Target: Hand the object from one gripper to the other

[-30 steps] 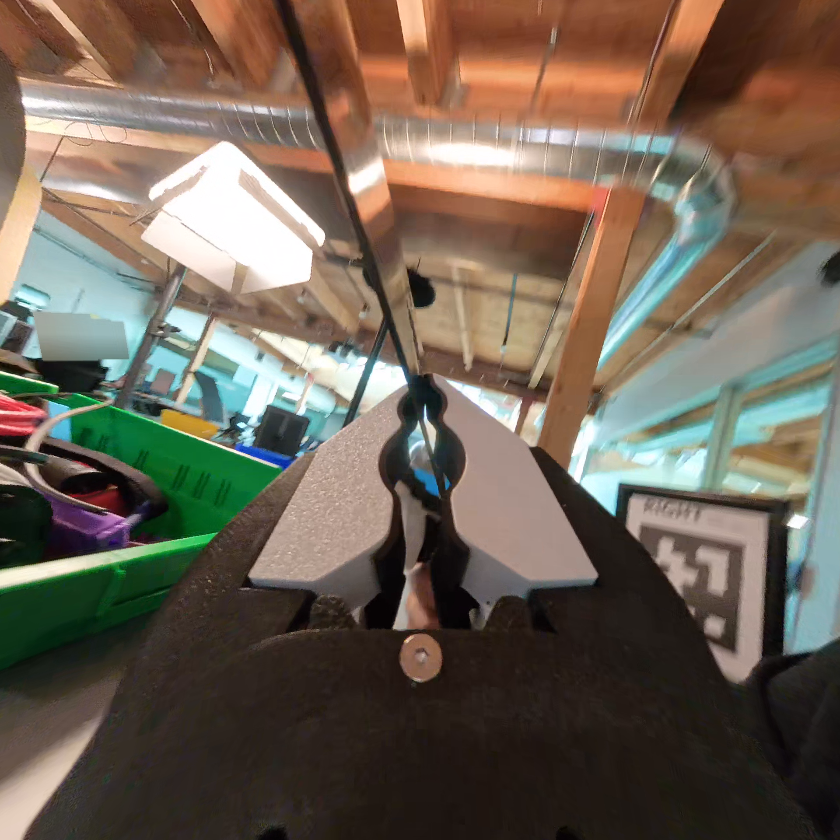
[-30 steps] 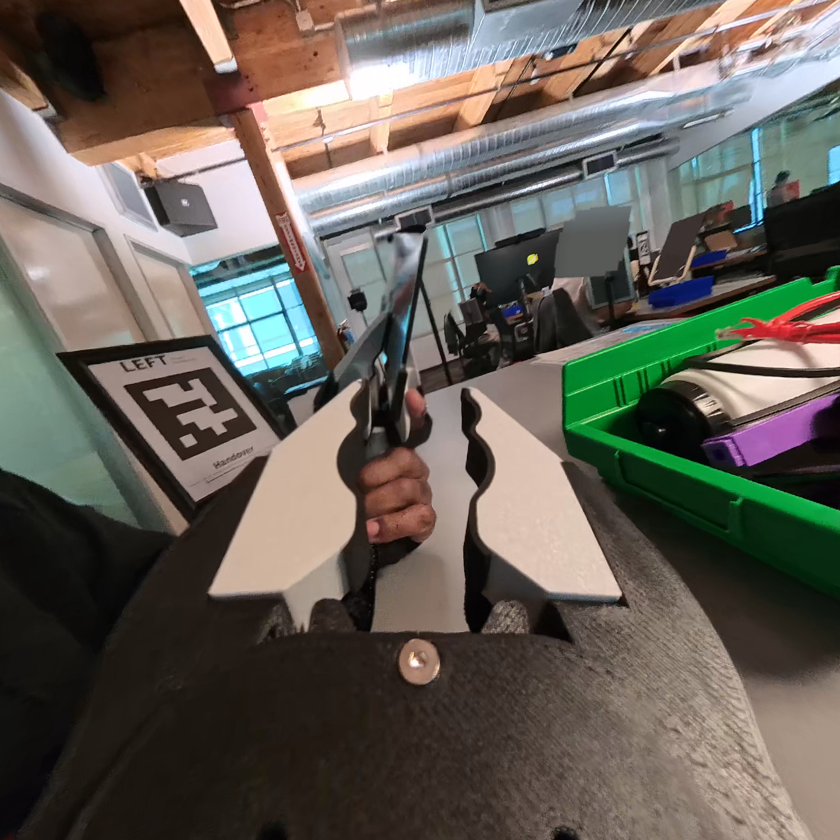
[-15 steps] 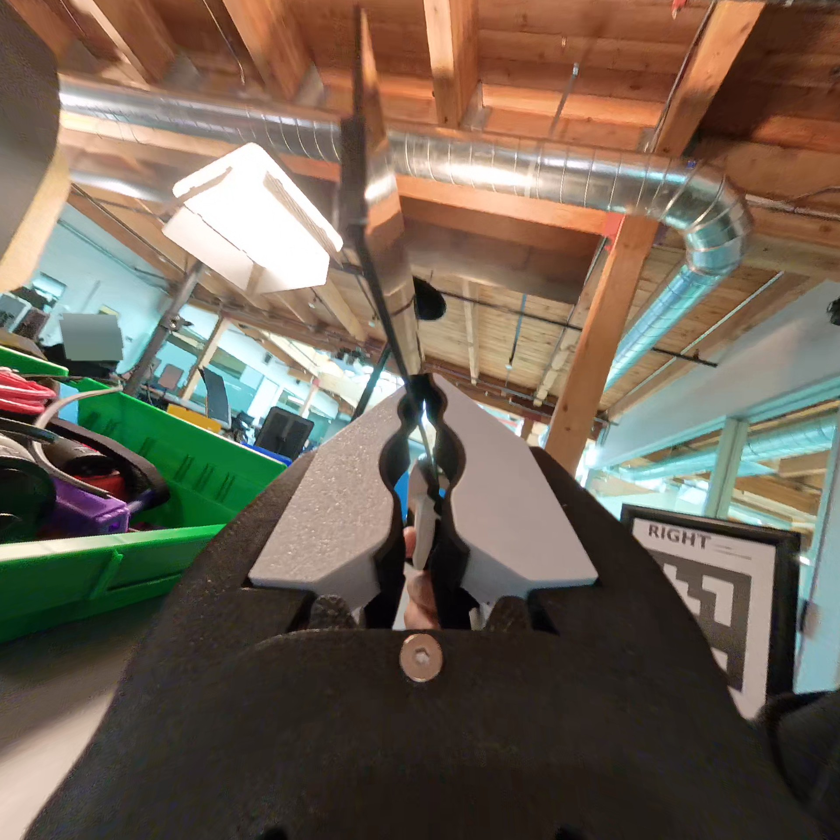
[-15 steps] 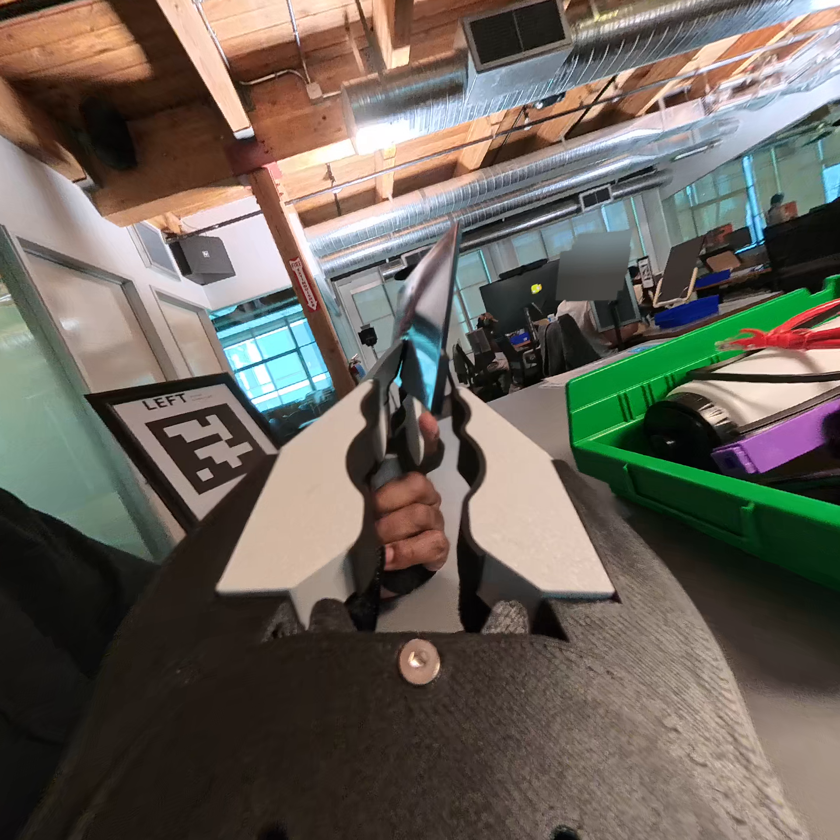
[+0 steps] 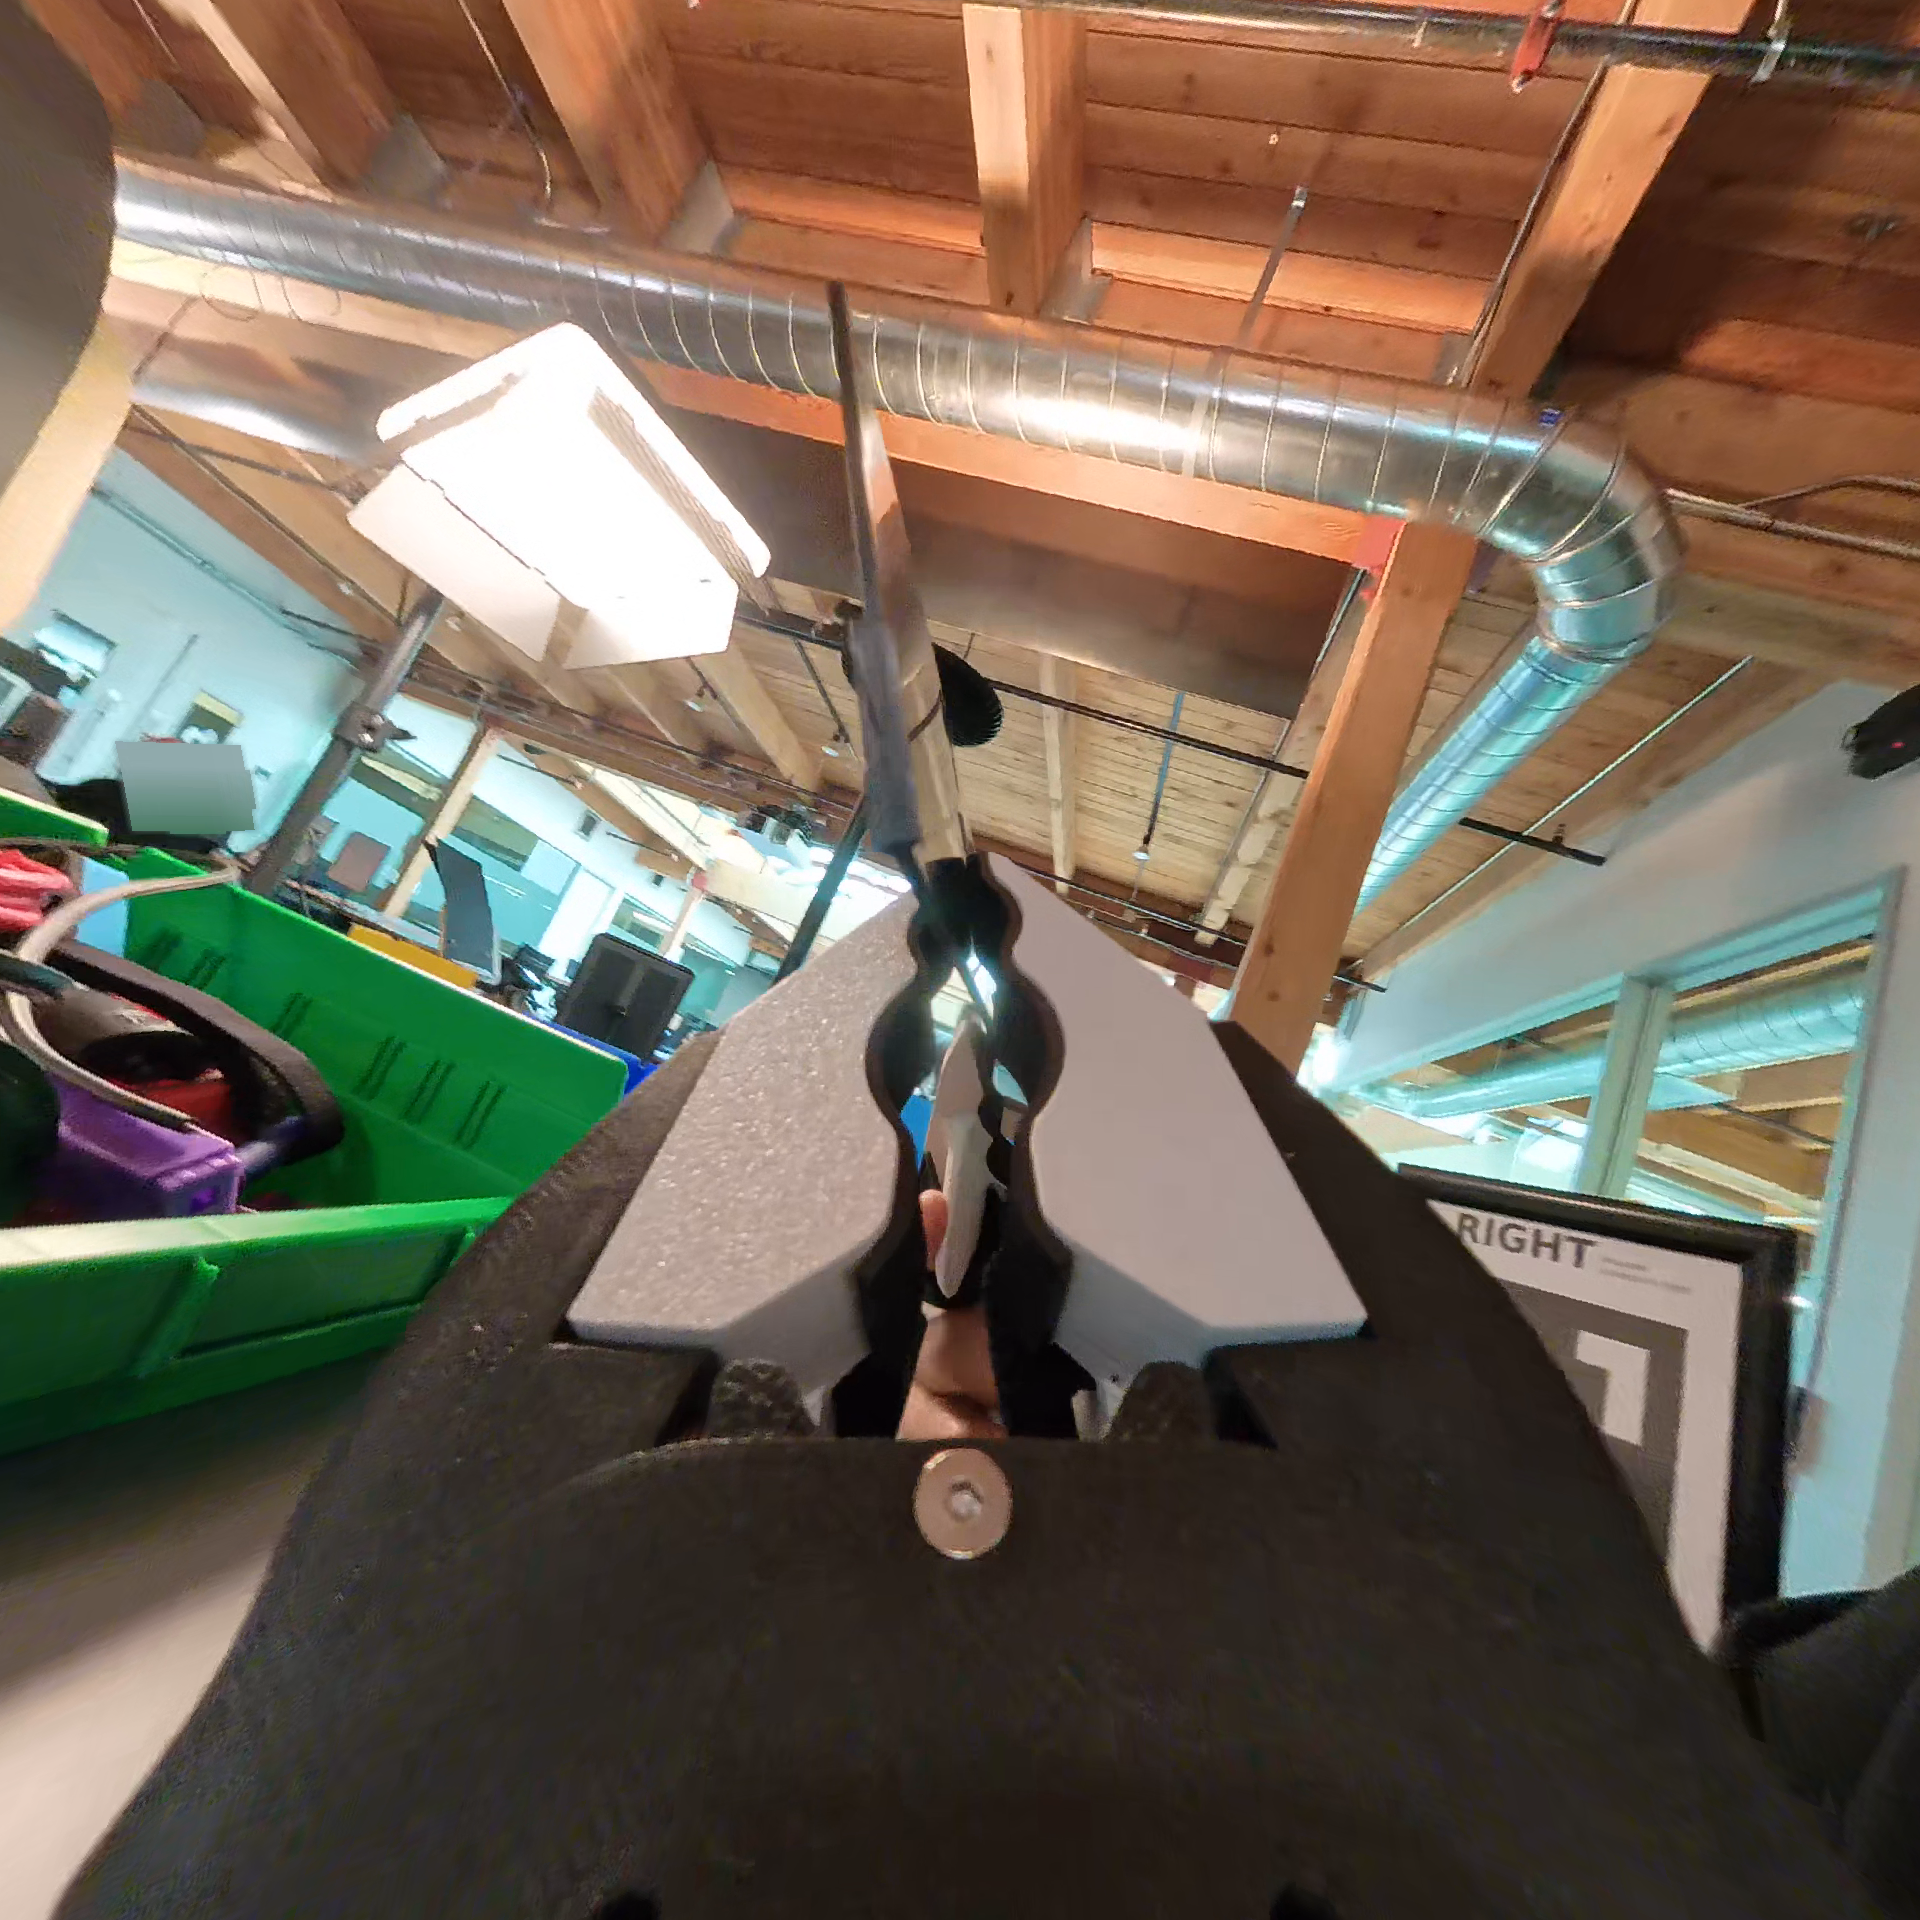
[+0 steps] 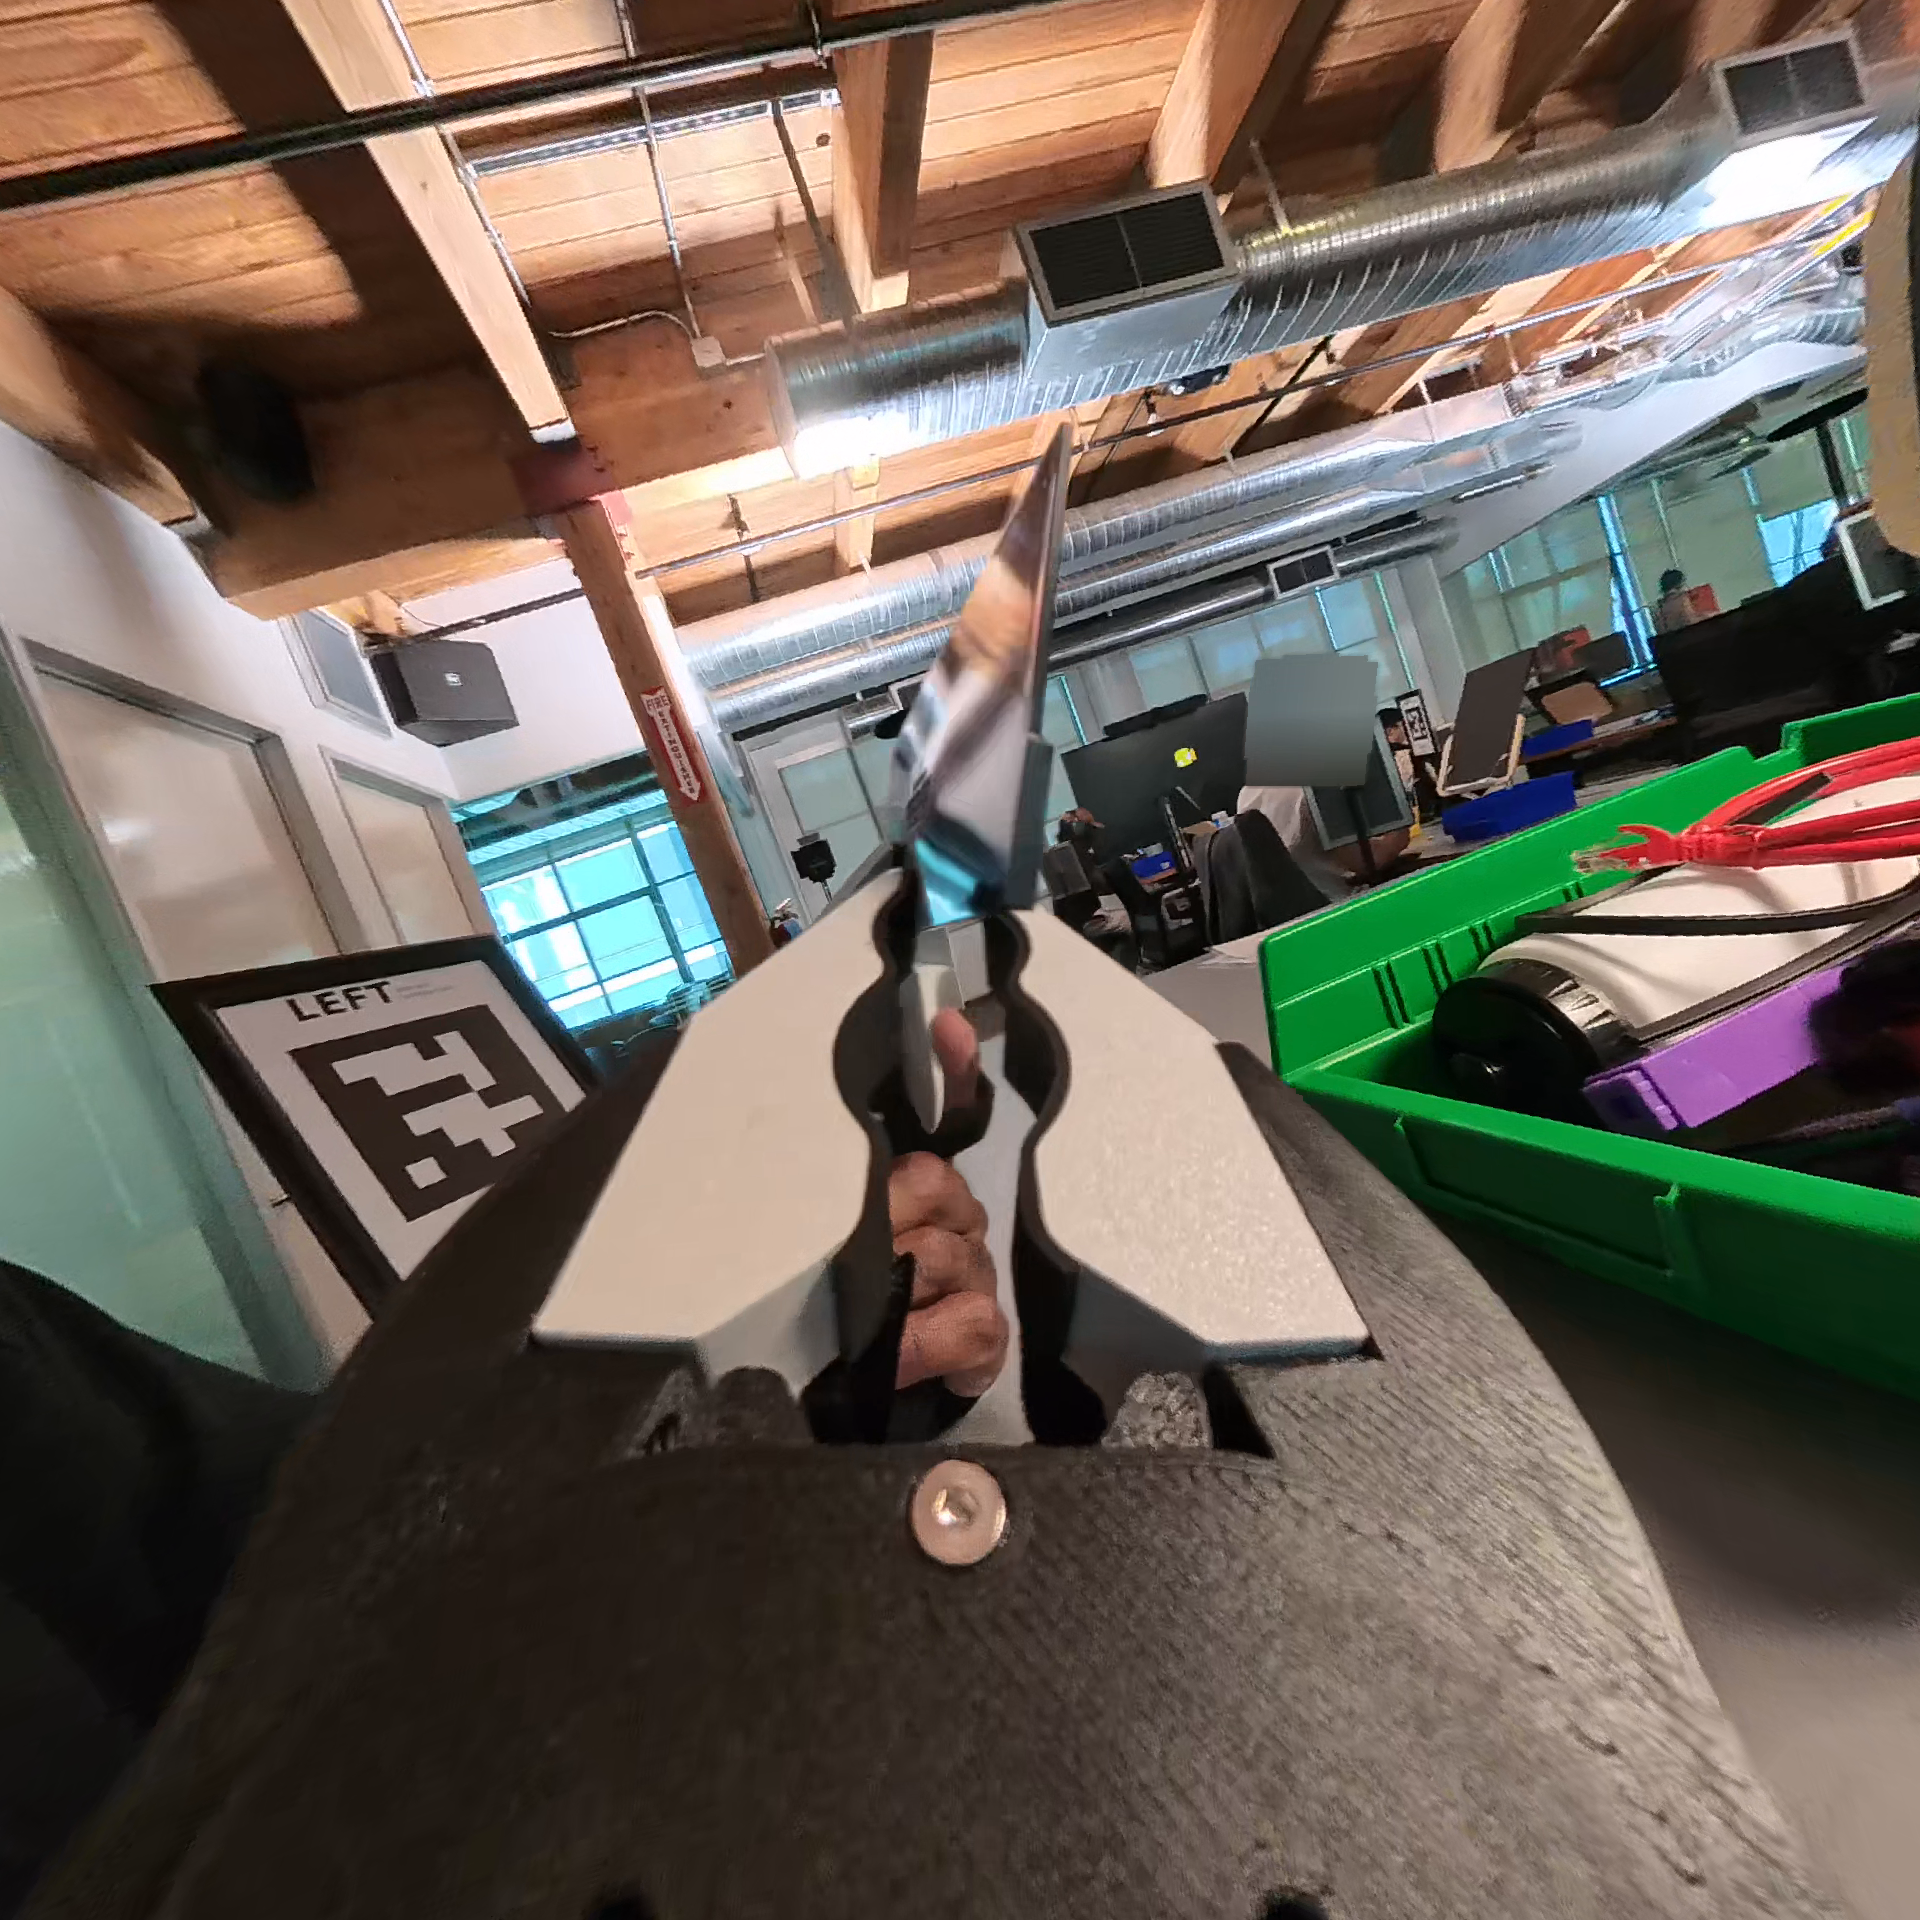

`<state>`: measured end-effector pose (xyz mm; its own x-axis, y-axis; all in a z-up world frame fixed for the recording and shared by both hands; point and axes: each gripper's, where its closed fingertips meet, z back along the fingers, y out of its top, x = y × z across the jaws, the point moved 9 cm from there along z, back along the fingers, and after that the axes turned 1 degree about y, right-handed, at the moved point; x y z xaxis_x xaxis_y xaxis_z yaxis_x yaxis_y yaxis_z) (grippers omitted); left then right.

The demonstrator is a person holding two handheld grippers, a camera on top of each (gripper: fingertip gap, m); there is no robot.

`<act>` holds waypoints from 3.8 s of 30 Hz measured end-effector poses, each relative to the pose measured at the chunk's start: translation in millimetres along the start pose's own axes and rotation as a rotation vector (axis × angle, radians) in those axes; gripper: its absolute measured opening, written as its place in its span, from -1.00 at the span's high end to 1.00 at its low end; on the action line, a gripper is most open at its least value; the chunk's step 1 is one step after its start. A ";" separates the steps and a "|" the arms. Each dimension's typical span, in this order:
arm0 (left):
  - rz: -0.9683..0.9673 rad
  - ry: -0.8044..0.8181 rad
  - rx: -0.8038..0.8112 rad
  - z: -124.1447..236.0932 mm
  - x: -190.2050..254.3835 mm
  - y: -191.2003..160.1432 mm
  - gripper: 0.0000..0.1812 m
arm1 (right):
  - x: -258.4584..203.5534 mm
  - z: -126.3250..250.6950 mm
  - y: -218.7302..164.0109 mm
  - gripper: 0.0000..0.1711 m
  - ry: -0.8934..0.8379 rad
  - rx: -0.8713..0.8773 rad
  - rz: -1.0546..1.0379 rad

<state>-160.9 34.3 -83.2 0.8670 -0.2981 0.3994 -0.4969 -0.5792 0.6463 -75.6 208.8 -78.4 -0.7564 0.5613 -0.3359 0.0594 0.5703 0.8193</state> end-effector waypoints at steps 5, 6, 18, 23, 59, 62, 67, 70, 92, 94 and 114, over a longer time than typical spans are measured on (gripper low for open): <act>0.025 -0.017 -0.042 -4.6 0.0 -5.1 0.97 | -3.2 -10.3 -8.0 0.79 -0.016 -0.043 0.028; 0.034 -0.026 -0.067 -6.7 0.0 -7.4 0.97 | -3.6 -10.0 -7.8 0.90 -0.009 -0.030 0.032; 0.037 -0.022 0.010 0.0 -1.7 -0.2 0.97 | -6.8 -5.0 10.5 0.68 0.018 -0.032 -0.080; 0.104 -0.029 0.017 0.6 -6.0 -0.3 0.97 | -5.9 -20.4 -16.8 0.88 -0.023 -0.029 -0.077; -0.001 -0.006 -0.339 -7.4 -4.4 -6.0 0.51 | -17.9 23.4 43.0 0.96 0.029 -0.385 0.065; -0.029 -0.026 -0.440 -10.1 -1.1 -13.2 0.52 | -19.0 28.6 43.4 0.96 0.050 -0.429 0.076; 0.013 -0.154 -0.456 -10.1 7.7 -16.7 0.96 | -16.0 27.9 41.8 0.94 0.050 -0.414 0.064; 0.020 -0.139 -0.416 -9.8 7.3 -13.8 0.97 | -12.3 24.7 46.7 0.71 0.024 -0.276 0.016; -0.049 -0.031 -0.388 -10.1 15.5 6.9 0.36 | -19.2 13.1 21.6 0.97 0.026 -0.452 -0.003; -0.210 0.013 -0.540 -10.3 22.2 5.8 0.34 | -21.8 14.8 18.4 0.97 0.029 -0.548 0.009; 0.101 -0.086 -0.445 -19.1 21.9 -14.9 0.98 | -29.5 -1.1 -6.3 0.81 0.048 -0.582 0.040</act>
<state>-135.2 50.9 -71.7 0.8042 -0.4088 0.4314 -0.5309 -0.1679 0.8306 -54.3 187.9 -73.2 -0.7904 0.5398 -0.2895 -0.2693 0.1183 0.9558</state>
